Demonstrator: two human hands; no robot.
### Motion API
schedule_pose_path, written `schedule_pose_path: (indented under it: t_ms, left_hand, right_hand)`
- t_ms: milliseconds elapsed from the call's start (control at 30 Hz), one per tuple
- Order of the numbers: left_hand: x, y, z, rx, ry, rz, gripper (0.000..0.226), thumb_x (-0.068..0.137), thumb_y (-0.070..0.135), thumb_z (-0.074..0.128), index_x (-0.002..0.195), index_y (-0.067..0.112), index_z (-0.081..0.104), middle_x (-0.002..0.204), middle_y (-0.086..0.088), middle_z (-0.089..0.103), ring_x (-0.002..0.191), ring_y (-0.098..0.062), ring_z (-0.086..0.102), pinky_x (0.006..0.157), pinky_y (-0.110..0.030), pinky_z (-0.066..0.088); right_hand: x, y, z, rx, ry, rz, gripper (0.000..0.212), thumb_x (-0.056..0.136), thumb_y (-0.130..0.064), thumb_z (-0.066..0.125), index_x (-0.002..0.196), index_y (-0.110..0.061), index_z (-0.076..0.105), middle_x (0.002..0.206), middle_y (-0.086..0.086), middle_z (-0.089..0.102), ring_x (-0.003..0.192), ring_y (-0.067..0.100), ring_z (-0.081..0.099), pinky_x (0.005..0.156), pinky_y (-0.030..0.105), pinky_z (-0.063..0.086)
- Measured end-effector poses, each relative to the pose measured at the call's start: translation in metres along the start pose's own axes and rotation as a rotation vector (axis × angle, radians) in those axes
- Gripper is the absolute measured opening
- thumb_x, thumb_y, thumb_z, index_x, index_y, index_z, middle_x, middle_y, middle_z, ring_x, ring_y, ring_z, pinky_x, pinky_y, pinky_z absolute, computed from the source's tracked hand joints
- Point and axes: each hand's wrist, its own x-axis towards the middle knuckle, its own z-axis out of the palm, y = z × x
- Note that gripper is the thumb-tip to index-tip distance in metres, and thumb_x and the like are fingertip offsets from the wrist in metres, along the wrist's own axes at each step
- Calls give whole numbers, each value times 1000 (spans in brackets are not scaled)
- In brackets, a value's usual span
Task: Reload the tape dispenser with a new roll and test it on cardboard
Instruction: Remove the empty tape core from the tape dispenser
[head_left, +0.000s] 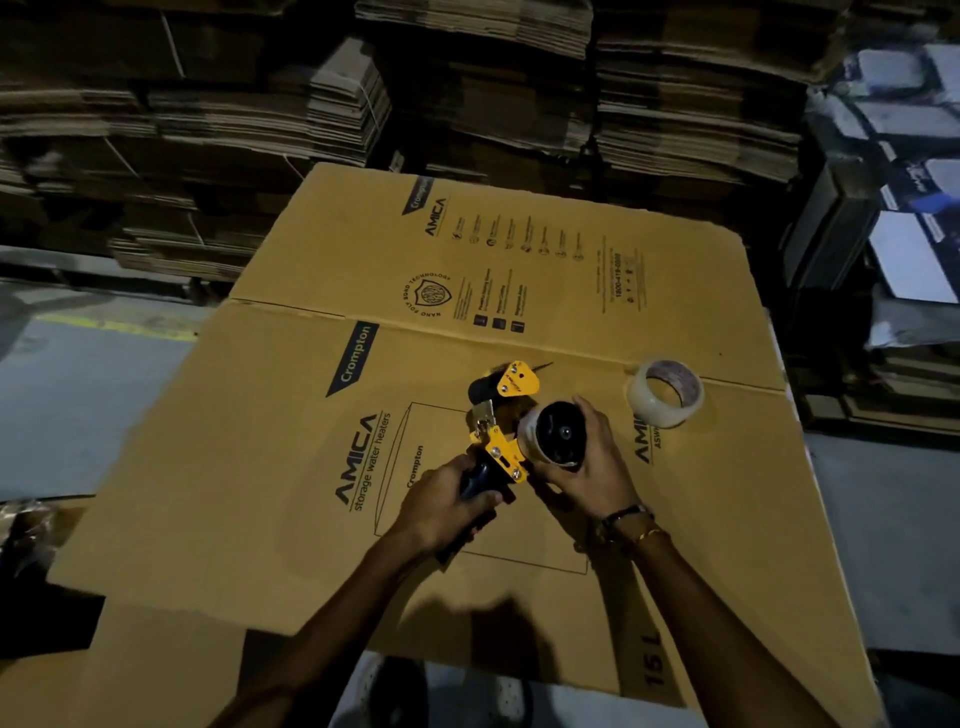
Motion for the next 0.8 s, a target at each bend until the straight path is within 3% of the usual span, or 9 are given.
schedule_pose_path:
  t_ms: [100,167,400,500,600,700,800]
  left_hand:
    - [8,-8,-3,196,95,64,43,88,36,69,125,21,55,123,-2,67,109,-22,64,88,-32,52]
    - [14,-12,-5,211,113,117,45,88,37,69,127,20,55,123,-3,67,111,-21,63,88,-30,51]
    - [38,-35,1,293,250,362,53,86,56,58,123,18,57,110,-1,72,95,-17,69,79,-36,57]
    - [47,-47,5,314,274,419,63,81,69,46,118,20,58,100,1,71,86,-15,68,73,-40,57]
    - [50,-58,9,317,293,480,57,84,67,51,120,23,60,101,6,71,87,-9,67,73,-35,56]
    - [50,-64,7,359,314,513,46,88,59,57,122,27,61,105,12,69,88,1,63,71,-18,50]
    - [46,-70,4,355,291,565,50,86,64,54,122,29,61,105,14,68,88,3,62,74,-25,55]
  right_hand:
    - [3,7,7,-30,31,-50,101,72,-21,87,152,-13,25,148,10,37,135,26,40,100,28,37]
    - [6,10,8,-43,77,-87,102,71,-22,88,151,-14,26,147,9,39,133,24,42,98,28,39]
    - [21,23,4,-96,193,-267,96,71,-32,83,150,-14,31,143,6,40,124,-1,34,93,-2,29]
    - [26,31,0,-129,198,-350,96,72,-37,82,150,-13,32,141,4,40,123,0,36,95,-5,26]
    - [25,39,3,-143,204,-380,92,73,-35,86,147,-15,35,136,6,39,119,-2,36,92,-6,28]
    - [18,42,7,-122,212,-372,98,68,-56,79,146,-17,35,132,-2,35,118,-2,35,89,-3,31]
    - [10,46,8,-83,211,-385,101,64,-69,75,144,-23,35,129,-12,33,118,-4,38,86,1,36]
